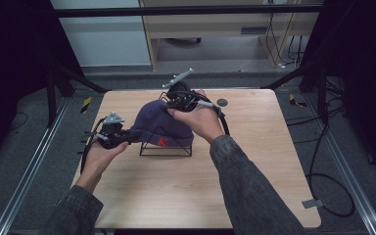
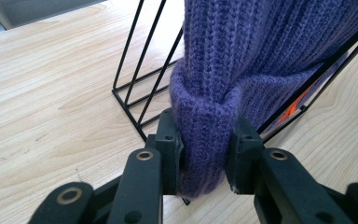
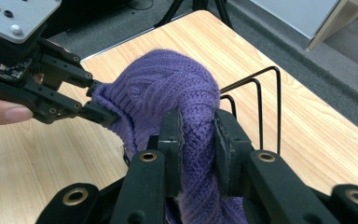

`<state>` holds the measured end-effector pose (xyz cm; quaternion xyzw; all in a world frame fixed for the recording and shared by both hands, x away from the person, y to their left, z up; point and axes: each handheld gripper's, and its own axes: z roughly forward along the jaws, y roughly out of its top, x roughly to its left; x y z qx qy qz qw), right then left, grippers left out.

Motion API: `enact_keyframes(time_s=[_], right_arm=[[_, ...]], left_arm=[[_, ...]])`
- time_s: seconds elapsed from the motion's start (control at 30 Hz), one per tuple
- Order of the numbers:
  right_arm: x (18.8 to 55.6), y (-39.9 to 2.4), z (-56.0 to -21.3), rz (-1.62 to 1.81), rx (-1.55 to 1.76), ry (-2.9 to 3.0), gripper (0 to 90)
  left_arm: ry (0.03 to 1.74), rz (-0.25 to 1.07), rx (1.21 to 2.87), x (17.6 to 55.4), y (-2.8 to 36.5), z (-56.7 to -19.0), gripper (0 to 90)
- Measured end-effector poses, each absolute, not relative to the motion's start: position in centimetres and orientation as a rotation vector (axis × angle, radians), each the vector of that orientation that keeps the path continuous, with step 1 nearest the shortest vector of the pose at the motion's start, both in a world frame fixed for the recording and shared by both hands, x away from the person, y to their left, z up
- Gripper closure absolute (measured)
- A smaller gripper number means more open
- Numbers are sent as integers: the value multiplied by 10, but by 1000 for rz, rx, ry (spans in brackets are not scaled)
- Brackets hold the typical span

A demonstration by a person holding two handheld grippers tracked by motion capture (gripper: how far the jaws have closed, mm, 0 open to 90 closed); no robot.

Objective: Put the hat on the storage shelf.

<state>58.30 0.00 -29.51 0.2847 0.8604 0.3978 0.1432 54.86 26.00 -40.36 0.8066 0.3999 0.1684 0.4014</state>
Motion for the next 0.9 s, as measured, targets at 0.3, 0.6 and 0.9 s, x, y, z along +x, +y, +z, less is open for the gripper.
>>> enact_keyframes(time_s=[0.3, 0.6, 0.9], right_arm=[[584, 6, -302, 1136, 823, 2494, 743], [583, 10, -305, 1120, 817, 2511, 740], [584, 18, -308, 1113, 818, 2522, 721]], left_arm=[[1028, 422, 2037, 548, 262, -412, 693], [1033, 415, 2042, 549, 264, -418, 692], [1043, 413, 2049, 550, 265, -422, 691]])
